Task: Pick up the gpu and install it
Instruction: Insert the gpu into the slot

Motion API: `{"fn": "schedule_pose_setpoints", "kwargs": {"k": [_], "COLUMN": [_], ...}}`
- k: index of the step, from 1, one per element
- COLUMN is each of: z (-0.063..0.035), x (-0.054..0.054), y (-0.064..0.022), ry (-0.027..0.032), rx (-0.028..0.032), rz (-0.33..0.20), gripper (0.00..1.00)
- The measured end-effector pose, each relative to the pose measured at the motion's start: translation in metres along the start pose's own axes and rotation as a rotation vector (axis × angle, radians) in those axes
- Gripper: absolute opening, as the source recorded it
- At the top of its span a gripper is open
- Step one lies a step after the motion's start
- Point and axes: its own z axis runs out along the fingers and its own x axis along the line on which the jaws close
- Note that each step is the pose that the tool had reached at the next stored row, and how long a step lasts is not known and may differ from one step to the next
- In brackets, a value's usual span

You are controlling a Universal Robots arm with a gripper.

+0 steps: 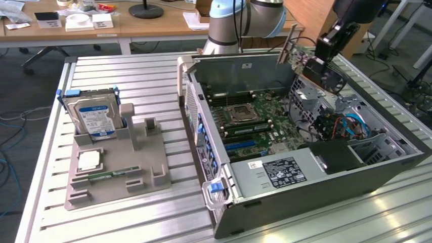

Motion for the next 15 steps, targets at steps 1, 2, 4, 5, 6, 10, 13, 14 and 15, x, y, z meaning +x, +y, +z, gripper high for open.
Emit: {"fn": "schedule_pose_setpoints", "kwargs": {"k": [1, 2, 4, 5, 6, 10, 13, 14, 15], "z": [0.0000, 0.0000, 0.0000, 0.0000, 0.0000, -0.0001, 0.0000, 0.0000, 0.0000], "x": [0.0000, 0.0000, 0.0000, 0.0000, 0.0000, 0.0000, 0.0000, 0.0000, 0.0000], "y": [0.0000, 0.0000, 0.0000, 0.0000, 0.0000, 0.0000, 0.0000, 0.0000, 0.0000], "ry": [0.0008, 0.0017, 0.0033, 0.0042, 0.0050, 0.0085, 0.0108, 0.0117, 0.0125], "rx": [-0.0005, -0.0009, -0.0019, -0.0022, -0.0027, -0.0045, -0.0058, -0.0063, -0.0067], "rz": [-0.012, -0.025, -0.049, -0.061, -0.073, -0.123, -0.159, -0.170, -0.182], "gripper": [0.27, 0.27, 0.27, 0.27, 0.27, 0.27, 0.27, 0.27, 0.27]}}
